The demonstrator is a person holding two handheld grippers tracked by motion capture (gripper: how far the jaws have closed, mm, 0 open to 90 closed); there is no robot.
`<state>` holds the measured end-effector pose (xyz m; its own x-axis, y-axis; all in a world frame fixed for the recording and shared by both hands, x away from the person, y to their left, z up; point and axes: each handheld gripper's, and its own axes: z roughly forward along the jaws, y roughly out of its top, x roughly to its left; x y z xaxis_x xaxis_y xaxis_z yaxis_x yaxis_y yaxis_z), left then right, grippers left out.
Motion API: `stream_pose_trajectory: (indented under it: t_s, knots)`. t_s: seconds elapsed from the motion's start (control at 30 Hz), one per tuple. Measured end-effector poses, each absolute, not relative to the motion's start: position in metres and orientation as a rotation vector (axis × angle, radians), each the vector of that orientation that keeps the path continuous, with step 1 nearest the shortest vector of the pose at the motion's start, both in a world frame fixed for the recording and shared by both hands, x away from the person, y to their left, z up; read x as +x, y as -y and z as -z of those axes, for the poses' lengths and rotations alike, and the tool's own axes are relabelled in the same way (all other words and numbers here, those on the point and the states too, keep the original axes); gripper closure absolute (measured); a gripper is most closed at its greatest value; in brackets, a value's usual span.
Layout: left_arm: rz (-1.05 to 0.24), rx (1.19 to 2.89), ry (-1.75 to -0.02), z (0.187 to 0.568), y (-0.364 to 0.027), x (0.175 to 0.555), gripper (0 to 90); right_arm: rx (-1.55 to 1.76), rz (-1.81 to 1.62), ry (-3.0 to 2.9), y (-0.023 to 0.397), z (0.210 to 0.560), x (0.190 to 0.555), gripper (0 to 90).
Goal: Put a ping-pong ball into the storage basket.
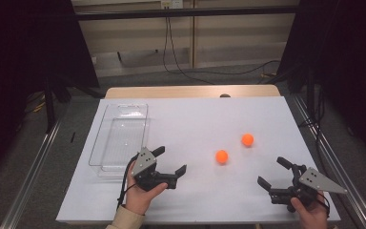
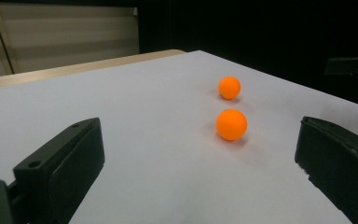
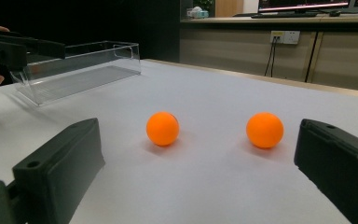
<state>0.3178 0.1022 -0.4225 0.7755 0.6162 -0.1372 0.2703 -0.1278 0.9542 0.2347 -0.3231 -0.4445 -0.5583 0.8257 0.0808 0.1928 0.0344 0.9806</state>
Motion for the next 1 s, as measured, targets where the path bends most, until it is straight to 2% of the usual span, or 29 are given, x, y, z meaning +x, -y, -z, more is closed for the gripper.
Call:
stream_pose_trajectory:
  t_s: [1.0]
  knots:
    - [-0.335,1.759,-0.674,0.426,-0.086,0.325,1.5,1.03,-1.566,-1.797,0.319,0.446,0.242,0.9]
